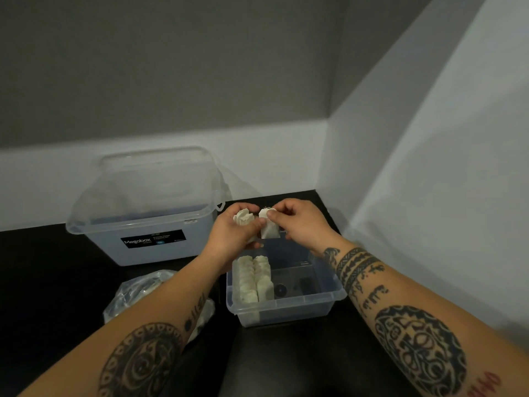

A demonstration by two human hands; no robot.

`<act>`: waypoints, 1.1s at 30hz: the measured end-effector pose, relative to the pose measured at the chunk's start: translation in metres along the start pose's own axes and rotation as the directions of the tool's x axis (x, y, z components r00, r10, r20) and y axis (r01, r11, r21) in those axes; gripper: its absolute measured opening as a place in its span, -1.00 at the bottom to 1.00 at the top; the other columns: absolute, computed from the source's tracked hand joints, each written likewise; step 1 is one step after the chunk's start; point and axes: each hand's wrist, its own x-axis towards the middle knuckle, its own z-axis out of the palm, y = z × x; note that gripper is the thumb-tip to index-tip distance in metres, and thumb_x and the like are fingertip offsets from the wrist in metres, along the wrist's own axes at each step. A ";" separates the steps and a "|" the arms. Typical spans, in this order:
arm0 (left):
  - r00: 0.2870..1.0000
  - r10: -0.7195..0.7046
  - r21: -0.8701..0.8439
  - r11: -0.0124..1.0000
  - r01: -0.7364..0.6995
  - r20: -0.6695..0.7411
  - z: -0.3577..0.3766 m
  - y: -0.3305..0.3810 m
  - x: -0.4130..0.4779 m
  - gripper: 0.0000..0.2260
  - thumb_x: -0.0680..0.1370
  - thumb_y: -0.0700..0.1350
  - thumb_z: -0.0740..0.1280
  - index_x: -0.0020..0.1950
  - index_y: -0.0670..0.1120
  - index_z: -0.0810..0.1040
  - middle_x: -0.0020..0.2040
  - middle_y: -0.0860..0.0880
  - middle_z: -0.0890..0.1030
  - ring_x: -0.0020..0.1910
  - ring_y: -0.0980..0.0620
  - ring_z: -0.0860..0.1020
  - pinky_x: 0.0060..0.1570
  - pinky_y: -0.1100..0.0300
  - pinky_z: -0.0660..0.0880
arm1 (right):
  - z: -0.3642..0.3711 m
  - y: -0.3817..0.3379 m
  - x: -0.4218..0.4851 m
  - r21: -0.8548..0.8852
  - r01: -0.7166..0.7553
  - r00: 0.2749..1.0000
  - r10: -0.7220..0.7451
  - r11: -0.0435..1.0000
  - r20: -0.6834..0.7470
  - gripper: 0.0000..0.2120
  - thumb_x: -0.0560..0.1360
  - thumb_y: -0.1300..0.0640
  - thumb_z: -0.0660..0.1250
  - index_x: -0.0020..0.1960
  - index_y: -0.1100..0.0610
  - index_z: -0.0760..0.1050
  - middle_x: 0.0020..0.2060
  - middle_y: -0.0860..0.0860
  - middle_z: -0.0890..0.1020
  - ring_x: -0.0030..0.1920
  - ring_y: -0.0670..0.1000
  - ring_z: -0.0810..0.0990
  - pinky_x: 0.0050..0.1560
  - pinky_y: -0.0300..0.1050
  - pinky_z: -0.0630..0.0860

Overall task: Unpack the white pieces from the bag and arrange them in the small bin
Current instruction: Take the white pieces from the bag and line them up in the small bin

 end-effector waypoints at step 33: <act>0.960 0.032 0.624 0.766 0.155 -0.278 -0.027 -0.061 0.004 -0.73 0.65 -0.03 0.35 0.34 0.01 0.49 0.17 -0.07 0.62 -0.02 0.03 0.54 -0.07 0.13 0.54 | 0.065 0.082 0.002 -0.676 -0.241 0.767 0.563 0.697 0.307 -0.72 0.47 0.05 0.54 0.12 0.12 0.59 -0.06 0.05 0.70 -0.12 0.01 0.72 0.00 -0.07 0.69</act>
